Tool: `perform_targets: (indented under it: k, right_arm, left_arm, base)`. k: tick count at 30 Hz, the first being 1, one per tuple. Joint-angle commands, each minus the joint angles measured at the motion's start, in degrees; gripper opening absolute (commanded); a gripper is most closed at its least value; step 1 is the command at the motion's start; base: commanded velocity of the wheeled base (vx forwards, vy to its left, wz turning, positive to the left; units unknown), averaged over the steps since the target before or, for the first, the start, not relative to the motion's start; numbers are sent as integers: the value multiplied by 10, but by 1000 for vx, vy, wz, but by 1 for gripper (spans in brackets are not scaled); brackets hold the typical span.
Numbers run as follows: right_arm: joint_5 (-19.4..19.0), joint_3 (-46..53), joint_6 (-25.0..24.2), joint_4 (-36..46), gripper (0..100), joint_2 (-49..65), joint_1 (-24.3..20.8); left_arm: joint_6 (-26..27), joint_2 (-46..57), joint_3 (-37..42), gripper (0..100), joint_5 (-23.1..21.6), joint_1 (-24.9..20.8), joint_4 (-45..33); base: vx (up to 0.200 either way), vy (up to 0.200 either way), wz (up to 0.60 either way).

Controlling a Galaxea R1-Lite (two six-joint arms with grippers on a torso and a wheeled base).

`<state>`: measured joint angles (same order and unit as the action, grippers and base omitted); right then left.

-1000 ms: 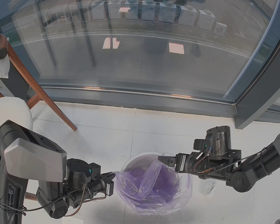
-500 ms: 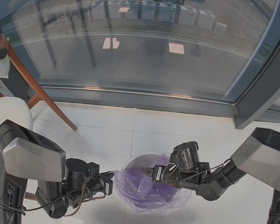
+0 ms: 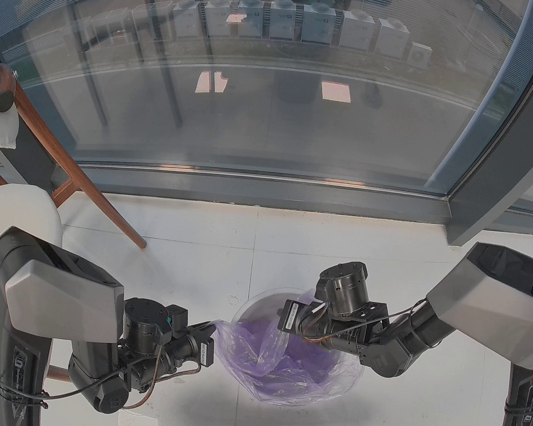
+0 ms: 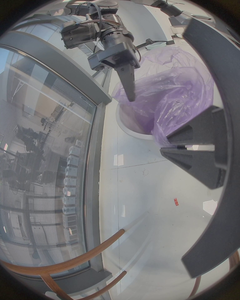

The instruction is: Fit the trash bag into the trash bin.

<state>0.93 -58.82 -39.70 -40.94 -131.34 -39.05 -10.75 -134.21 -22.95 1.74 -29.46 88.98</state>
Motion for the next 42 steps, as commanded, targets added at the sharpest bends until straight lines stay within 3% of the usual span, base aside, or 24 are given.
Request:
perform_targets:
  k: [1, 9, 16, 22, 30, 31, 42]
  right_arm:
    - [6, -51, 8, -27, 0, -29, 21]
    - [42, -105, 13, -30, 0, -48, 42]
    - [54, -123, 16, -31, 0, -56, 56]
    - [58, -127, 48, -30, 0, -53, 80]
    - [58, -127, 68, -30, 0, -49, 106]
    - [58, -128, 68, -30, 100, -48, 105]
    - [42, -106, 18, -25, 100, 49, 78]
  left_arm:
    - [-3, -7, -30, 0, 0, 8, 8]
    - [-37, -8, -54, 0, 28, 7, 5]
    - [-80, -26, -66, 0, 46, 8, 3]
    - [-92, -32, -86, 0, 45, 17, 1]
    - [-170, -25, -139, 0, 46, 14, -63]
    - [-175, -25, -140, 0, 46, 13, -71]
    - [-184, -22, -155, 0, 46, 17, -98]
  base:
    - [0, 0, 0]
    - [0, 0, 0]
    - [0, 0, 0]
    - [0, 0, 0]
    - [0, 0, 0]
    - [0, 0, 0]
    - [0, 0, 0]
